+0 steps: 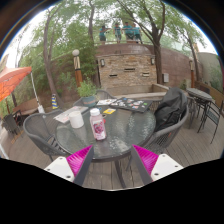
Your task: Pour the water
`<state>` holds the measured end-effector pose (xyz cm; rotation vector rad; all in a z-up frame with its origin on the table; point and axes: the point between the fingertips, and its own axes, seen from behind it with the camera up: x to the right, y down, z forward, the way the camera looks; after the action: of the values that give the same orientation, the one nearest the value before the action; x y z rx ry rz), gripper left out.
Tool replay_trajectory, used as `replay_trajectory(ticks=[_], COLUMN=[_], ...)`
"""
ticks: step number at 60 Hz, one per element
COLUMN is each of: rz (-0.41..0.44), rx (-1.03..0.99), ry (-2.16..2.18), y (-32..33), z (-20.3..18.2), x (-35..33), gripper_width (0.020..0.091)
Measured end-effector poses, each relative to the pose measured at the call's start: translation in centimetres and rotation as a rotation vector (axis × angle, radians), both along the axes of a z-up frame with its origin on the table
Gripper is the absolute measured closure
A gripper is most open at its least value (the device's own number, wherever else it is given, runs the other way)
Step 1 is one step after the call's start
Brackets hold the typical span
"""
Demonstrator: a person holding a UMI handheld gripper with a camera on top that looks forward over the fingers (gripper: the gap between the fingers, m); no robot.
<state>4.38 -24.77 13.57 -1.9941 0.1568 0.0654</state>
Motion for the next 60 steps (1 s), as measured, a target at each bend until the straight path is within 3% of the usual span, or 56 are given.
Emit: replay_trajectory(ticks=[15,23,29,31,32,33,34,37,50,60], rz=[0.116,0.138,0.142,0.141,0.136,0.12,0.105,0.064,0.085,0.107], rx=[0.136,0.154,0.22,0.225,0.22,0.205,0.2,0.225,0.119,0.087], ry=[-0.106,-0.111,-0.109,-0.116,-0.119,-0.126,-0.138,-0.147,-0.084,-0.24], y=[15.1,22.3,26.0,26.7,27.0,27.4,27.5,27.8,28.6,33.5], z=[-2.4,-5.7,-4.8,-5.0,-5.5,-6.0,-6.1,-5.8,-6.5,-0.6], x=[-5.7,-6.3,-6.9,-7.2,-7.2,-6.8,-6.5,-5.9,-5.6,-4.8], gripper_width=[0.0279,0.0281,0.0287,0.0331,0.0417,0.0559,0.0583,0.0599,0.0664,0.0689])
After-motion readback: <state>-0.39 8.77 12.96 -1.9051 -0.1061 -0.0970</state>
